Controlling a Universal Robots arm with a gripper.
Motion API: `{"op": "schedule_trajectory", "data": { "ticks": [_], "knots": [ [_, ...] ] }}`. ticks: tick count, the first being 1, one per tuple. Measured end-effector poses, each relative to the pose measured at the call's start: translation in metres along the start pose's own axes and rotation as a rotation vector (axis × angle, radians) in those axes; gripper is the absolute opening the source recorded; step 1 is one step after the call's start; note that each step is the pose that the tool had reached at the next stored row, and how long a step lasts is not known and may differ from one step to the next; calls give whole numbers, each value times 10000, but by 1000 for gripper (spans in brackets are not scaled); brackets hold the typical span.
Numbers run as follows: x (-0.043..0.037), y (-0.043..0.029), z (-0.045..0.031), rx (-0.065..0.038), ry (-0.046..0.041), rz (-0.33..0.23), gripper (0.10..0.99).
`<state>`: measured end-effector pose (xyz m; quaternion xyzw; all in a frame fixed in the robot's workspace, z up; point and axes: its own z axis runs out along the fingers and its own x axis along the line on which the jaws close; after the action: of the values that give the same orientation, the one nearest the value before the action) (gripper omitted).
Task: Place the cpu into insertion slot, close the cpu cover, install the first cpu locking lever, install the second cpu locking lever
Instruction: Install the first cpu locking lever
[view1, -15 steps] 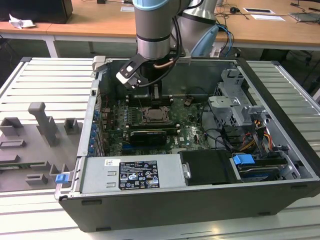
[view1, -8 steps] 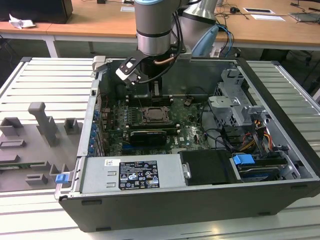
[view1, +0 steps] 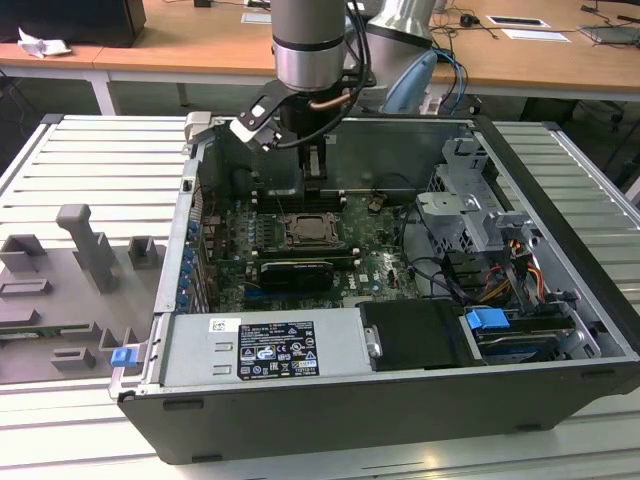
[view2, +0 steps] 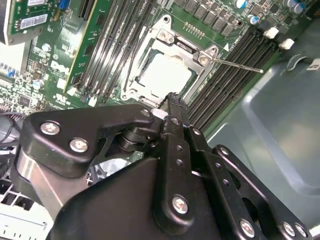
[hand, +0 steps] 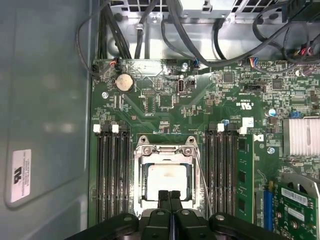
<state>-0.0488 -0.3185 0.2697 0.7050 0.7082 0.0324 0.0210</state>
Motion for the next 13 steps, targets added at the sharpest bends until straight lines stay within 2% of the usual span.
{"op": "schedule_trajectory", "data": {
  "ticks": [2,9,13],
  "knots": [
    [0,0,1,1,16,-188,106],
    [0,0,2,28,133,-1785,106],
    [0,0,2,35,170,-2273,106]
  ]
}}
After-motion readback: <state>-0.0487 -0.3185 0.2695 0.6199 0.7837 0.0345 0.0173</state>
